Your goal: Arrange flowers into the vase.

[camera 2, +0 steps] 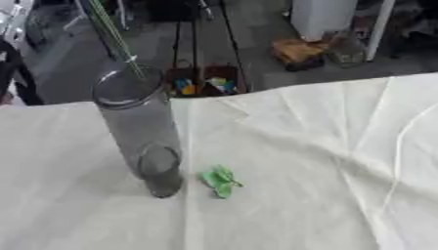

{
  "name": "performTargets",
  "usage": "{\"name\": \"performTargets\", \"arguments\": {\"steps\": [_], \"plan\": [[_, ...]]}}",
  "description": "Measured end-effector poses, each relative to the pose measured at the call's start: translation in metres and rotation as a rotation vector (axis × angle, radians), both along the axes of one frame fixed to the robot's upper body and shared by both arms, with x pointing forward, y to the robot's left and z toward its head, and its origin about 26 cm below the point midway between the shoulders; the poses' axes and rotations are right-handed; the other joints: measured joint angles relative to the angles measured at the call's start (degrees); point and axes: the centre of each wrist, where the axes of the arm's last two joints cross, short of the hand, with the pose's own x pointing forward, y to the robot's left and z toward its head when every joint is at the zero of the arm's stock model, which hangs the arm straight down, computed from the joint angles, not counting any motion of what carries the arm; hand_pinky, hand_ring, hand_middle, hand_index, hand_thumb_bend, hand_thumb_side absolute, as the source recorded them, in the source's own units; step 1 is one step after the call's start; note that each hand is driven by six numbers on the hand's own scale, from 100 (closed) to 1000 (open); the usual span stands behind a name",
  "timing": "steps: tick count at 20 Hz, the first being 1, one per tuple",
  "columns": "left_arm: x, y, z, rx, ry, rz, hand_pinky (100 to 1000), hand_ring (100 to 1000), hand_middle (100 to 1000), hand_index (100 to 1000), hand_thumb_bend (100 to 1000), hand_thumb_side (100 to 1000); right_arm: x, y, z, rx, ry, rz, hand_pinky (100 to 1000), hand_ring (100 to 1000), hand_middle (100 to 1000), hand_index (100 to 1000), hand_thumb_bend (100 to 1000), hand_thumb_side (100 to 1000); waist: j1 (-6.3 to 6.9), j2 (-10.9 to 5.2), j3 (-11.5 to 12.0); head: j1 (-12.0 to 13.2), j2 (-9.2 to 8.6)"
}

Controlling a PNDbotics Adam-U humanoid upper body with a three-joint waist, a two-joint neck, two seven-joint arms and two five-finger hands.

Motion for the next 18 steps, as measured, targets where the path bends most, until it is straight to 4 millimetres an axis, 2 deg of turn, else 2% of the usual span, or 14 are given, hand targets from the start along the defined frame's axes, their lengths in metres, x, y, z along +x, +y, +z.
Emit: {"name": "performTargets", "arguments": {"steps": [18], "plan": [[0.003,-0.007,-0.014,0.039,-0.013,-0.04,129,100,100,196,100,754,0.002,0.005,-0.001,0.003,-0.015,0.007,902,728,479,774,100,851,-0.35,1.93,-0.7,0.1,-1.59]]}}
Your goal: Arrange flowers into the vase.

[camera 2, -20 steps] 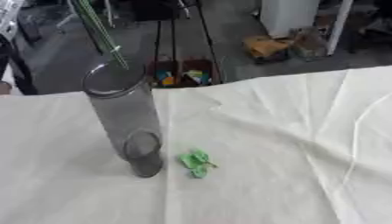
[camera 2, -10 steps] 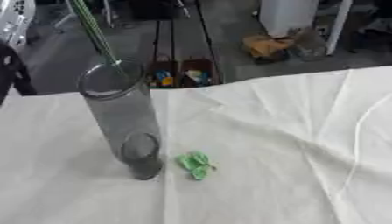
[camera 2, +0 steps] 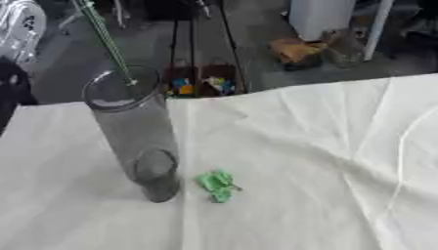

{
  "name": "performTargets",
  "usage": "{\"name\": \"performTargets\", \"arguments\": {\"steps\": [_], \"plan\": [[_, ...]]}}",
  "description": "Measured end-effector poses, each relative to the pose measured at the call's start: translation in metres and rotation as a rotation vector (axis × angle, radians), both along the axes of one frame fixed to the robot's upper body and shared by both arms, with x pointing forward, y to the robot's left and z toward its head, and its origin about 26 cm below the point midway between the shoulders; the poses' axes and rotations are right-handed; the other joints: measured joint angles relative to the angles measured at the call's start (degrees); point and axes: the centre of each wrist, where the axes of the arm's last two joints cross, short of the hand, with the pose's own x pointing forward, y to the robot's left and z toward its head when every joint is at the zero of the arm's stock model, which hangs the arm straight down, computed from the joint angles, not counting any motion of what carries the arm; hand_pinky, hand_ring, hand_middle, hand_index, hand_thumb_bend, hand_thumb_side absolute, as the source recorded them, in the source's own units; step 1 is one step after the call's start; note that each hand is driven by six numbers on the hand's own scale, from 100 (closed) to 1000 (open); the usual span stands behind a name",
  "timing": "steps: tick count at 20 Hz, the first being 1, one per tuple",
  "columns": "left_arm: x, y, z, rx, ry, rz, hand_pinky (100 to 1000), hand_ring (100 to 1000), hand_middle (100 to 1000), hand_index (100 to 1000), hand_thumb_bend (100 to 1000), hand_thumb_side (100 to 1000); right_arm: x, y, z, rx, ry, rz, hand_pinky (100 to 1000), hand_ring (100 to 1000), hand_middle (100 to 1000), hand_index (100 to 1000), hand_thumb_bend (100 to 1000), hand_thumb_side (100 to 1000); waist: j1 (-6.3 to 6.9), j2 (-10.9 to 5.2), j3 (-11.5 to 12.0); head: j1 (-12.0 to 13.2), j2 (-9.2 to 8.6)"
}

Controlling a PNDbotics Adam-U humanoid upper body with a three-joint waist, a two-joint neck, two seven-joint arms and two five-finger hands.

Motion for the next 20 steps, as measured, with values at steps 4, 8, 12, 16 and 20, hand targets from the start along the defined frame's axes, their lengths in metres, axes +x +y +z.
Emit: {"name": "performTargets", "arguments": {"steps": [4,8,12,16,20], "plan": [[0.0,-0.002,-0.003,0.006,0.004,-0.006,129,100,100,197,100,745,0.001,0.001,0.001,-0.001,-0.004,0.002,904,729,479,774,100,852,-0.05,0.29,-0.1,0.2,-0.06],[0.002,-0.006,-0.009,0.03,0.001,-0.013,128,100,100,198,100,728,0.001,0.001,0.001,-0.003,-0.006,0.005,904,729,478,774,100,851,-0.24,0.4,-0.3,0.2,-0.47],[0.003,-0.007,-0.012,0.055,-0.008,-0.014,128,100,100,198,100,727,0.001,0.002,0.0,0.001,-0.006,0.006,904,729,478,775,100,851,-0.26,0.56,-0.4,0.2,-0.51],[0.004,-0.008,-0.016,0.072,-0.008,-0.014,128,100,100,198,100,724,0.001,0.002,0.0,0.003,-0.006,0.006,905,730,477,775,100,852,-0.31,0.6,-0.4,0.2,-0.63],[0.003,-0.01,-0.021,0.091,-0.007,-0.022,135,100,100,199,100,747,0.001,0.002,0.0,0.004,-0.006,0.007,905,730,477,775,100,851,-0.38,0.69,-0.4,0.2,-0.98]]}}
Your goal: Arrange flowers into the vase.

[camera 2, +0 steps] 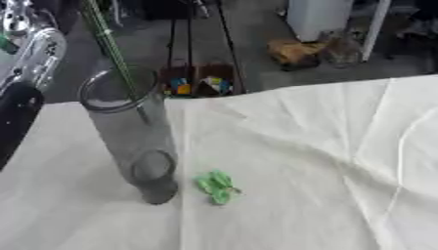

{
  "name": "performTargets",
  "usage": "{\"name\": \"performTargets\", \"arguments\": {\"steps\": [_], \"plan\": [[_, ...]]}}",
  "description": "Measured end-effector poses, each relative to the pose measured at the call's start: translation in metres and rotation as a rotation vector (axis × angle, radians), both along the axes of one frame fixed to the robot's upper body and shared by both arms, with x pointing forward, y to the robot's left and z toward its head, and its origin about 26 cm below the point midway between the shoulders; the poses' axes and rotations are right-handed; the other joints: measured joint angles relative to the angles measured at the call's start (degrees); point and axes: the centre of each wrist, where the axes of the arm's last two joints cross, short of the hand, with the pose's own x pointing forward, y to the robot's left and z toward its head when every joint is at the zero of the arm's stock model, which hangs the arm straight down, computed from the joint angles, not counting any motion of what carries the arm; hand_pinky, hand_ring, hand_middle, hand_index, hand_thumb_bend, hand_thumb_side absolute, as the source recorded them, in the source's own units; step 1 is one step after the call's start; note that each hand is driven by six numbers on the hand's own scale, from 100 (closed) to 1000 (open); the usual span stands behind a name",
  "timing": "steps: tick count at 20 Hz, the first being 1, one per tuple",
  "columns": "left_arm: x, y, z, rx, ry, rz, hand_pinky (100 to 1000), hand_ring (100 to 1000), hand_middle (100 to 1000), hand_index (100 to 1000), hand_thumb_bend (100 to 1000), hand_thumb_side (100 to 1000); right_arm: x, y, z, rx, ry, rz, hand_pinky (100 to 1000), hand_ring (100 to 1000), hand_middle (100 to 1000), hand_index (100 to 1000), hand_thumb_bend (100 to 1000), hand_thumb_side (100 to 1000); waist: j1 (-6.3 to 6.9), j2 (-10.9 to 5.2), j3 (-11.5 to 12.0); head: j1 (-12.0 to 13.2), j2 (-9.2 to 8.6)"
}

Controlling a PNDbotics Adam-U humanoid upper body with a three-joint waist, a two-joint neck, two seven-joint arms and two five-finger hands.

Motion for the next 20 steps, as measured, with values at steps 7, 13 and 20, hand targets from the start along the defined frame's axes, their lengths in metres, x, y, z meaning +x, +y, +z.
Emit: {"name": "performTargets", "arguments": {"steps": [7,13,20], "plan": [[0.0,-0.004,-0.01,-0.004,0.012,-0.019,150,100,100,200,100,772,0.0,0.001,-0.001,0.004,0.001,0.002,908,732,476,776,100,853,-0.39,0.22,0.0,0.0,-0.28],[-0.001,-0.008,-0.016,0.008,0.02,-0.028,178,100,104,208,100,766,0.0,0.001,-0.001,0.005,0.001,0.003,908,732,476,776,100,853,-0.42,0.34,0.1,-0.3,-0.5],[-0.006,-0.013,-0.023,0.057,-0.004,-0.013,238,276,299,208,100,684,0.0,0.0,-0.001,0.006,0.002,-0.001,912,734,475,777,100,856,-0.49,0.34,0.4,-0.4,-0.5]]}}
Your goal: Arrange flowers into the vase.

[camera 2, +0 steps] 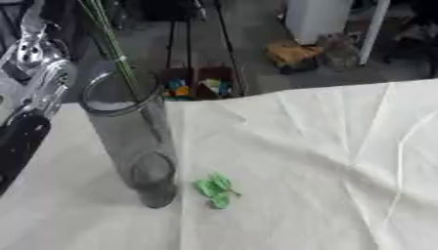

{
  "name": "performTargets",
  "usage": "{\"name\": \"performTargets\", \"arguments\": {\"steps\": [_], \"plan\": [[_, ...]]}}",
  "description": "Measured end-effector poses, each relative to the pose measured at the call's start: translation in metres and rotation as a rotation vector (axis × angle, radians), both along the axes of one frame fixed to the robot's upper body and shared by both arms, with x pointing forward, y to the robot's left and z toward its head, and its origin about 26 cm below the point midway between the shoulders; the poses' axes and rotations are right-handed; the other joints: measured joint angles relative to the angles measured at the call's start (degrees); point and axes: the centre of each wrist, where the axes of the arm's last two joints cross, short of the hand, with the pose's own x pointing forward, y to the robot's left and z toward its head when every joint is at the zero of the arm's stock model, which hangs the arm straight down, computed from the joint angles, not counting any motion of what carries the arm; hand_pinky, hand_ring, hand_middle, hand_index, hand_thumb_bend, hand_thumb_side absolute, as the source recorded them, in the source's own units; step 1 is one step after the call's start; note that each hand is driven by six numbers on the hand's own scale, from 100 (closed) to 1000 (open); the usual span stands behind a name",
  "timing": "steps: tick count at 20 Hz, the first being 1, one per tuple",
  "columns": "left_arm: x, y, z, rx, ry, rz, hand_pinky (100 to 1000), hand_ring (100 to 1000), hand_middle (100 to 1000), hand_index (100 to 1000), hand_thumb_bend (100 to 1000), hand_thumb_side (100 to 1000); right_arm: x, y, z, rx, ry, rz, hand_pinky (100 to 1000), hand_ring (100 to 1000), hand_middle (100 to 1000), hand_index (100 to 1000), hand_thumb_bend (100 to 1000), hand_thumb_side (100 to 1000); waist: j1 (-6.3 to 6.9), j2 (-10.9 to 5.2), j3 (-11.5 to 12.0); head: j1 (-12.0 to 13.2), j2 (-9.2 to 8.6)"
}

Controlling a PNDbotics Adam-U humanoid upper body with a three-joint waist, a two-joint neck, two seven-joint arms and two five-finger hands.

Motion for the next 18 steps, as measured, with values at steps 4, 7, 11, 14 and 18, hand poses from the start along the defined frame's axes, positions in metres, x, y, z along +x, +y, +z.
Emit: {"name": "performTargets", "arguments": {"steps": [4,7,11,14,18], "plan": [[-0.002,0.001,-0.003,0.048,-0.021,0.034,252,313,321,207,100,667,0.0,0.0,0.0,0.002,0.003,0.001,913,734,475,777,100,857,-0.01,0.0,0.1,-0.2,0.0],[-0.003,0.001,-0.006,0.079,-0.027,0.056,258,324,316,212,100,655,0.001,0.0,0.001,0.003,0.001,0.002,912,734,474,777,100,857,-0.03,0.0,0.2,-0.3,0.0],[-0.003,0.002,-0.01,0.11,-0.027,0.078,266,338,324,248,100,648,0.001,0.0,0.001,0.004,0.003,0.002,913,735,474,777,100,858,-0.12,0.0,0.3,-0.4,0.0],[-0.002,0.004,-0.011,0.127,-0.025,0.096,277,351,336,284,100,667,0.001,0.0,0.001,0.006,0.005,0.003,914,735,474,778,100,858,-0.17,-0.01,0.3,-0.5,-0.01],[-0.001,0.005,-0.015,0.139,-0.014,0.11,288,367,351,331,100,708,0.001,0.0,0.001,0.006,0.006,0.003,914,735,474,778,100,859,-0.2,-0.01,0.3,-0.5,-0.02]]}}
